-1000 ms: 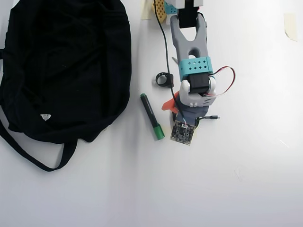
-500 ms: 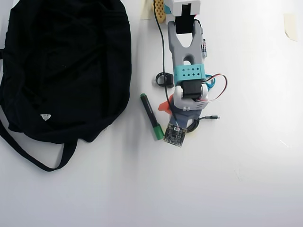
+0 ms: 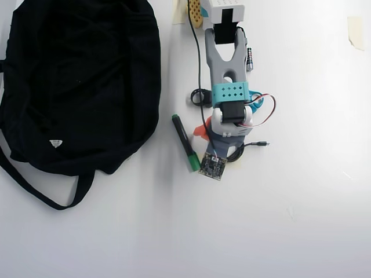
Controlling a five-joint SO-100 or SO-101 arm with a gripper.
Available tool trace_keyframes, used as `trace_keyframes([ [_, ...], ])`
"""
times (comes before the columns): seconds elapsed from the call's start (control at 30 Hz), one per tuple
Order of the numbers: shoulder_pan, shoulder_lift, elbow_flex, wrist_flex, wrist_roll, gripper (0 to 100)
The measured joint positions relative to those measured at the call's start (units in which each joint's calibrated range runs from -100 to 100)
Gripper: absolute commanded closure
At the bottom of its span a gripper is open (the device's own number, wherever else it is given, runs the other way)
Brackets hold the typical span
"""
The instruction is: Put the cable into the black bag
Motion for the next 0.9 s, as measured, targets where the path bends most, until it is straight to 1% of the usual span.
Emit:
trace_keyframes([
  [0.3, 0.00, 0.33, -0.39, -0.17, 0.00, 66],
  [0.57, 0.07, 0.33, -0.47, -0.17, 0.00, 80],
  [0.9, 0.66, 0.42, -0.94, -0.17, 0.00, 90],
])
